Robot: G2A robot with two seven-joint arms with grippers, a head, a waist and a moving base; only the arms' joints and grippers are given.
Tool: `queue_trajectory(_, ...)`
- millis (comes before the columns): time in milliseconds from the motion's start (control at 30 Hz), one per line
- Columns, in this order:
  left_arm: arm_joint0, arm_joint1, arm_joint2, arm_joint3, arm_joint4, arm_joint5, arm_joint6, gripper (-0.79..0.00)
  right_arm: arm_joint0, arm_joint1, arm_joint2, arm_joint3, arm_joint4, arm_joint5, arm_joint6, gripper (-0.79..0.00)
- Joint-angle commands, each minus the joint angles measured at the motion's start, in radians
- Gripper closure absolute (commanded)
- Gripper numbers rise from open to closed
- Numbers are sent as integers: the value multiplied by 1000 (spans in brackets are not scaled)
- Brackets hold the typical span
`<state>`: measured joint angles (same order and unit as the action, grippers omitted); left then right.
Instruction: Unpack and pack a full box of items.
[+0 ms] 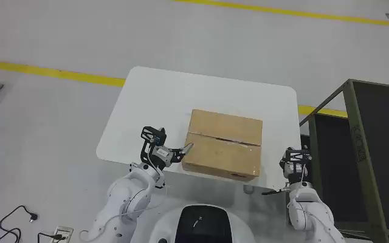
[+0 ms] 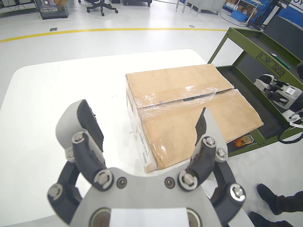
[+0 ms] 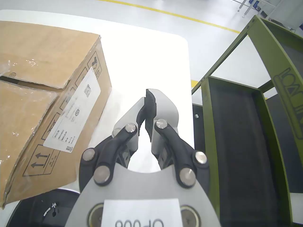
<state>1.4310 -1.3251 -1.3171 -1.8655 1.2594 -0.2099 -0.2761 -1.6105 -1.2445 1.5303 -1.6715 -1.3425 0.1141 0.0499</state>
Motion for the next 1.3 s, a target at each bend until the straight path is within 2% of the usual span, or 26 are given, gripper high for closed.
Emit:
queue_trajectory(0, 0, 0, 0, 0, 0, 0, 0, -785, 2, -2, -7, 14, 1, -4, -8, 0)
queue_trajectory(400, 0, 0, 0, 0, 0, 0, 0, -785, 44, -14, -68, 108, 7, -28, -42, 0)
queue_trajectory(867, 0, 0, 0, 0, 0, 0, 0, -785, 163, -38, -193, 233, 27, -81, -53, 0)
queue_trajectory(1267, 1, 0, -1, -5, -8, 3, 9, -785, 231, -55, -269, 285, 19, -93, -76, 0)
